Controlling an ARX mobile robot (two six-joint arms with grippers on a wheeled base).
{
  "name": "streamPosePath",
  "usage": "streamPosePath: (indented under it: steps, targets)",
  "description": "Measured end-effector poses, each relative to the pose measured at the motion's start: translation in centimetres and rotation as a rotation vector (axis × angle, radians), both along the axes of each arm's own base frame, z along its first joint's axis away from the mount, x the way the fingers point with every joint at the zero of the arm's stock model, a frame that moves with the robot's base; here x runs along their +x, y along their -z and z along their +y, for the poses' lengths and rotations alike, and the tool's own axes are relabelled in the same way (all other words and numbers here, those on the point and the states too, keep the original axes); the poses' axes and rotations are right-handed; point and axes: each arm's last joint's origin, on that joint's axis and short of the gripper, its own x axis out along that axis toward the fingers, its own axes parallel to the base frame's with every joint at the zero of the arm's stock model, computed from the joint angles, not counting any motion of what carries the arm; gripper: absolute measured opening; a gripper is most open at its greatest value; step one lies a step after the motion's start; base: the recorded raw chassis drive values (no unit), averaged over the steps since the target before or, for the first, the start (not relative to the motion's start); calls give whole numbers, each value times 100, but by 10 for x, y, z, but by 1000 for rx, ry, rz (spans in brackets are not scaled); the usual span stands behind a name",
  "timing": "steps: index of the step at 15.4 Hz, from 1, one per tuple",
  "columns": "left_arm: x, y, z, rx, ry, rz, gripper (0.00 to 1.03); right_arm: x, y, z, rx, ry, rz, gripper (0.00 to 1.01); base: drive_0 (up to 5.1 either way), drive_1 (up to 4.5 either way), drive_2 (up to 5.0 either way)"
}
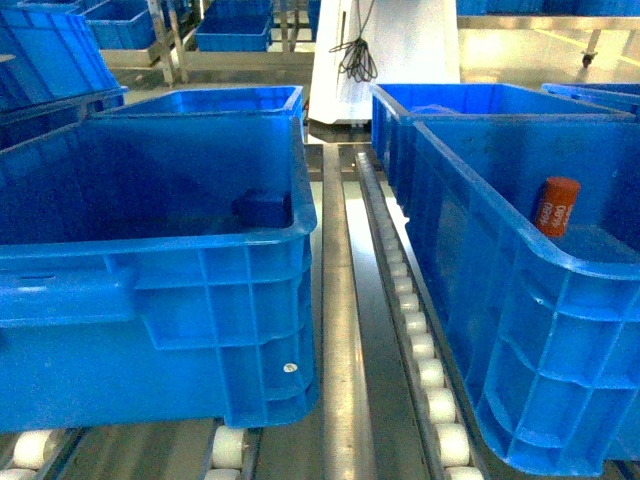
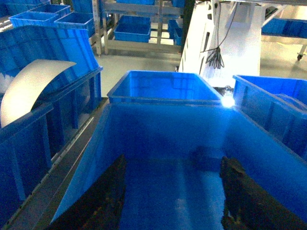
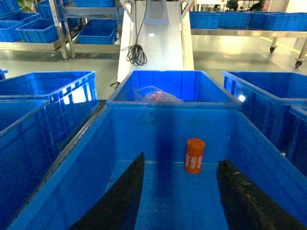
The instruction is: Sort blue parts and orange caps into right shelf containers
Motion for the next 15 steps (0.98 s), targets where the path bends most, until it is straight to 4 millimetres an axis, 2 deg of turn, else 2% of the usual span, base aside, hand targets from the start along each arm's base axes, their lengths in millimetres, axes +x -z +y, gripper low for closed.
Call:
streamPosePath:
  steps: [3, 4, 5, 10, 13, 15]
  targets:
    - [-39, 18, -1, 18, 7, 12, 18, -37, 21, 0, 0, 0, 13, 12, 0, 0, 0]
    - [-49, 22, -1, 18, 7, 11, 5, -46, 24, 0, -4, 0, 10, 3, 0, 0, 0]
    - [-58, 25, -1, 19, 7, 10, 2, -55, 28, 0, -4, 0, 8, 3, 0, 0, 0]
    - [-94, 37, -1, 19, 7, 15, 2, -90, 42, 0, -4, 0, 16, 3, 0, 0, 0]
    - [-107, 43, -1, 19, 7, -19, 2, -103, 47, 0, -4, 0, 17, 3, 0, 0, 0]
    - [-115, 54, -1, 19, 8, 48, 2, -110, 56, 0, -4, 0, 12, 3, 0, 0, 0]
